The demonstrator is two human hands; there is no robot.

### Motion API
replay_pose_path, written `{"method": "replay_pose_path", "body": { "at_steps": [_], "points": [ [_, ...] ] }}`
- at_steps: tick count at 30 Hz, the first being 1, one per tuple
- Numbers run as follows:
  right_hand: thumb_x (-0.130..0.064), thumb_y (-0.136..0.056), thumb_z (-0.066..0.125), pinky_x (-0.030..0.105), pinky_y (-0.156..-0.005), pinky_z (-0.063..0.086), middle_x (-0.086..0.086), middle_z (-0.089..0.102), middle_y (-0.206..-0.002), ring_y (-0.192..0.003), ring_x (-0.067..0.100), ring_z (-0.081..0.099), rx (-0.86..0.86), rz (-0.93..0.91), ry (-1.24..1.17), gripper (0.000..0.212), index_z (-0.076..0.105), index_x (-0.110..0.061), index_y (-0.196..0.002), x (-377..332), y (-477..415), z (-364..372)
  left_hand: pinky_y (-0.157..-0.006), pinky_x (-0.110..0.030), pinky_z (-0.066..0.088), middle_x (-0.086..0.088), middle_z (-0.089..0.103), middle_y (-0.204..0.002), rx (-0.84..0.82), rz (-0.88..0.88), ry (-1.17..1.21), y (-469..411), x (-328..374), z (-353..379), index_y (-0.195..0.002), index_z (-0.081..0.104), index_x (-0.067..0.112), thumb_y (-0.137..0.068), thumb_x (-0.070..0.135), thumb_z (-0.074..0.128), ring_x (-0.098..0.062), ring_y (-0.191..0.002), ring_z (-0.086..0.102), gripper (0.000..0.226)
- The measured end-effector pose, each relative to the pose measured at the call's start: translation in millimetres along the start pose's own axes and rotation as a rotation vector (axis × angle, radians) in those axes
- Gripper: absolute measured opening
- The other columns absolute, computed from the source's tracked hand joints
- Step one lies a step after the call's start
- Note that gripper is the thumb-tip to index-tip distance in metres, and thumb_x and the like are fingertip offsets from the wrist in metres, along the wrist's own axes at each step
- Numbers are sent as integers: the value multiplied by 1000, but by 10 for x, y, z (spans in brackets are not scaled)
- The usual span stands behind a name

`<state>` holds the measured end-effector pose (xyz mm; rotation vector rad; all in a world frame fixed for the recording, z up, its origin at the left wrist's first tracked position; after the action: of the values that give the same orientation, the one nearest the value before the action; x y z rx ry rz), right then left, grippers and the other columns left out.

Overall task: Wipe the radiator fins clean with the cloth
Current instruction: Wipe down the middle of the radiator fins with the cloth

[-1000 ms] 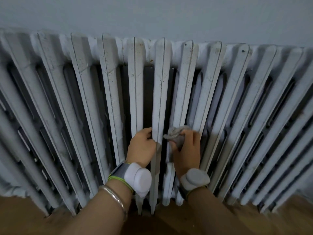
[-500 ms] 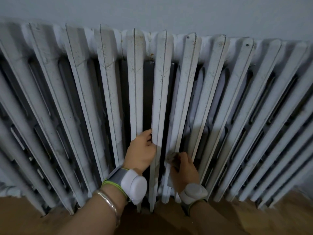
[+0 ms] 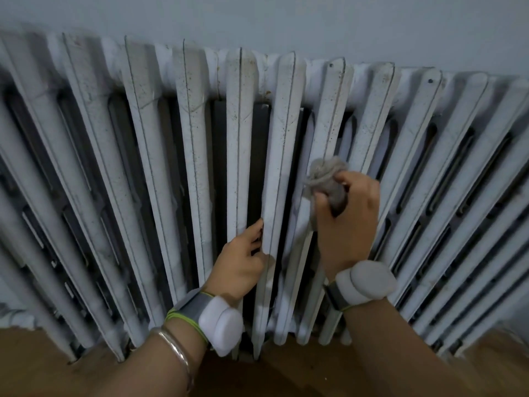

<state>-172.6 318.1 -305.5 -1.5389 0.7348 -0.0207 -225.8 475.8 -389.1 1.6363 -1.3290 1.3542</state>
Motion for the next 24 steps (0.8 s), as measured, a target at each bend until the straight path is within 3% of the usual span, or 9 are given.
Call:
{"method": "replay_pose_path", "body": {
  "at_steps": [2, 7, 18, 24],
  "points": [
    [-16, -85, 66, 41, -91, 46, 14, 48, -117, -106, 29, 49, -16, 46, 41, 31, 52, -11, -112, 77, -15, 84, -106, -22, 32, 8, 40, -134, 2, -5, 6, -2, 15, 13, -146, 26, 17, -90, -10, 45, -17, -131, 40, 66],
    [-18, -86, 68, 20, -94, 35, 13, 43, -117, -108, 28, 46, -106, 77, 45, 33, 46, -16, -109, 215, 269, 262, -111, -27, 31, -3, 37, -148, -32, -3, -37, -16, -27, -11, -148, 24, 17, -90, -9, 43, -18, -135, 39, 66],
    [-14, -77, 77, 37, -85, 49, 14, 48, -108, -98, 34, 54, -257, 327, 62, 35, 50, -6, -99, 527, 1047, 406, -112, -36, 34, 3, 35, -149, -51, 24, -85, 42, 26, -8, -148, 21, 24, -91, -4, 44, -14, -134, 39, 68],
    [-7, -77, 76, 37, -84, 47, 18, 50, -108, -96, 39, 56, -374, 427, 77, 32, 53, -2, -100, 715, 1446, 482, -111, -34, 35, 3, 34, -150, -57, 33, -105, 54, 31, -31, -148, 20, 25, -91, -3, 45, -10, -133, 38, 68]
  ]
}}
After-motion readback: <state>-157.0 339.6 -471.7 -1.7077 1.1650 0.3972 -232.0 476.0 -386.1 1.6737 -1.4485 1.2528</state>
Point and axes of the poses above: each hand's wrist, its own y-axis away from the middle knuckle, its own z-axis out of the palm, x = y × z, the point moved 5 cm from there along -y, towards the middle knuckle
